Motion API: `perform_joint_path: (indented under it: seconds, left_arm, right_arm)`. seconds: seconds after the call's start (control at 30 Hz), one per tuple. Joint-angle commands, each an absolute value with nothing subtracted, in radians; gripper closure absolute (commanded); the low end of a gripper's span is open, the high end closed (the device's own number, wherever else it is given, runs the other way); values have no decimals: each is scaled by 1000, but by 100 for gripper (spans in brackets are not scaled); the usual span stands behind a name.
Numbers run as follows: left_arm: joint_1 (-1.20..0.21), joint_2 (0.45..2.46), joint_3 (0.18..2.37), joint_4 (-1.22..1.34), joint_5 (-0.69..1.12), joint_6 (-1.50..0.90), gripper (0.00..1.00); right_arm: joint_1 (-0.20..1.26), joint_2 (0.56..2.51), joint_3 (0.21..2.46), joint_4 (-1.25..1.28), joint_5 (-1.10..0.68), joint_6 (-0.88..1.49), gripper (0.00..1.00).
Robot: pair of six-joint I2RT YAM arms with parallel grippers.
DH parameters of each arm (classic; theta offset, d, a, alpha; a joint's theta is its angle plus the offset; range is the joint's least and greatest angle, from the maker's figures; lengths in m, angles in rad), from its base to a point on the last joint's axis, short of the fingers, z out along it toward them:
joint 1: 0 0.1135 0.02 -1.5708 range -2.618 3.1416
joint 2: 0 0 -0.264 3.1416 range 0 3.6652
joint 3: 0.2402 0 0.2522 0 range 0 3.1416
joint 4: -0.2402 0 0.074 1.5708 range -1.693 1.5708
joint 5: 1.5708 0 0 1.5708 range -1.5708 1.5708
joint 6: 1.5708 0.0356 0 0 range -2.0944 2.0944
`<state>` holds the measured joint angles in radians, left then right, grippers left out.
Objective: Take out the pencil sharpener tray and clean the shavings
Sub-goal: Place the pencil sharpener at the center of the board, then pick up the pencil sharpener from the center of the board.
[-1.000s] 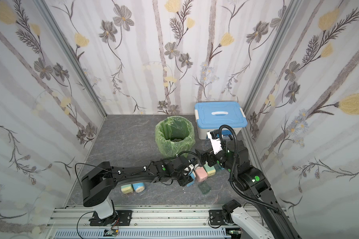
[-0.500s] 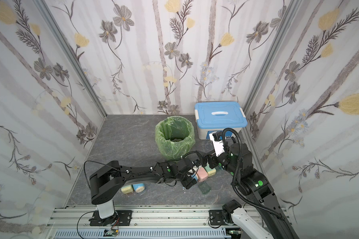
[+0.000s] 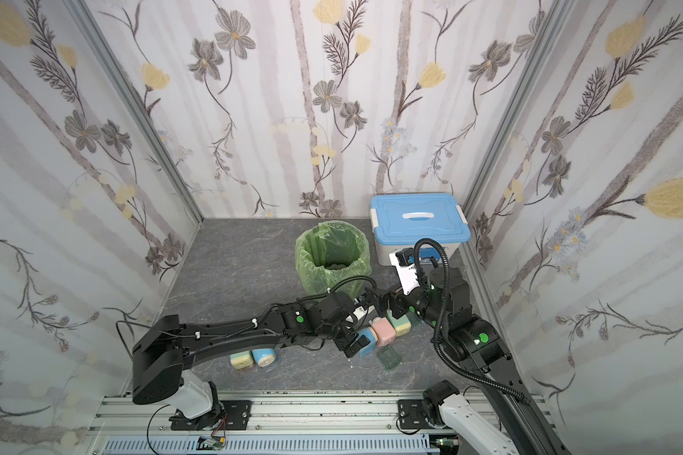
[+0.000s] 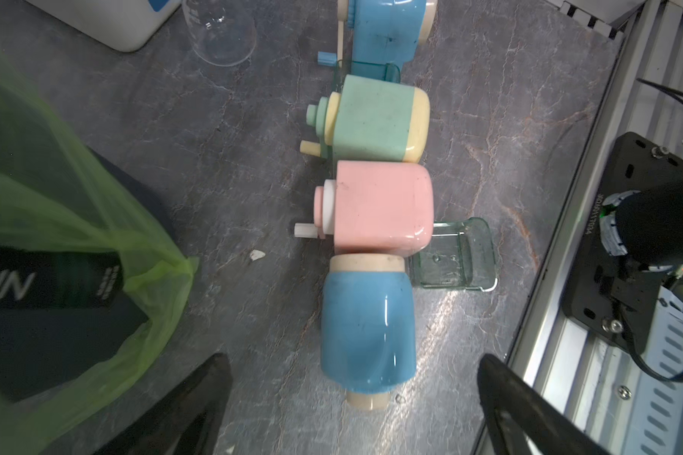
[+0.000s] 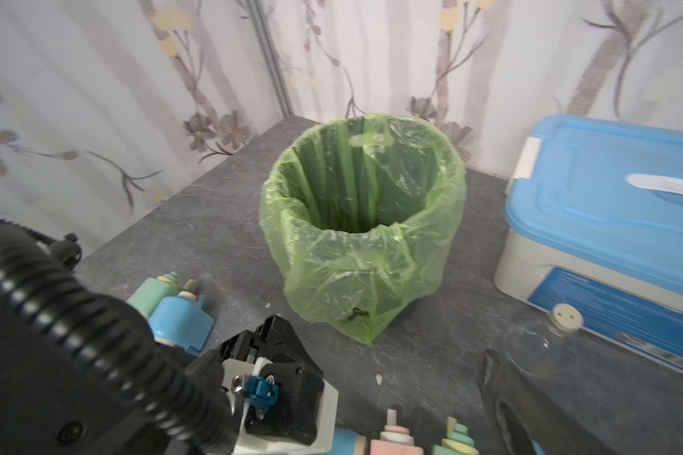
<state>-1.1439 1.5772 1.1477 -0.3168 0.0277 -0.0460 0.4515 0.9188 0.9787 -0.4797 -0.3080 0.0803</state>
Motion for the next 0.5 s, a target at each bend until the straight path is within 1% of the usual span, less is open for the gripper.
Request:
perform_joint_path:
  seconds: [0.0, 0.07, 0.1, 0.2, 0.27, 0.33, 0.47]
  left_arm:
    - [-1108, 1465, 1108, -393, -34, -71, 0]
    - [-1043, 1374, 1058, -393, -22, -156, 0]
    - [-1010, 1313, 1023, -384, -22, -198, 0]
    - [-933, 1132, 934, -389, -76, -283, 0]
    - [-867, 1028, 891, -410, -99, -310, 0]
    - [-764, 943, 864, -463, -96, -335, 0]
    - [-551, 847, 856, -573, -77, -369, 0]
  right_arm:
    - [474, 942, 973, -423, -445, 47, 1]
    - [552, 948, 968, -401, -430, 53, 2]
    - [614, 956, 963, -387, -401, 56, 2]
    - [781, 1019, 950, -342, -360, 80, 3]
    - [880, 1089, 942, -296, -339, 106, 4]
    - [957, 1180, 937, -233, -324, 141, 4]
    - [1048, 1406, 997, -151, -323, 226, 4]
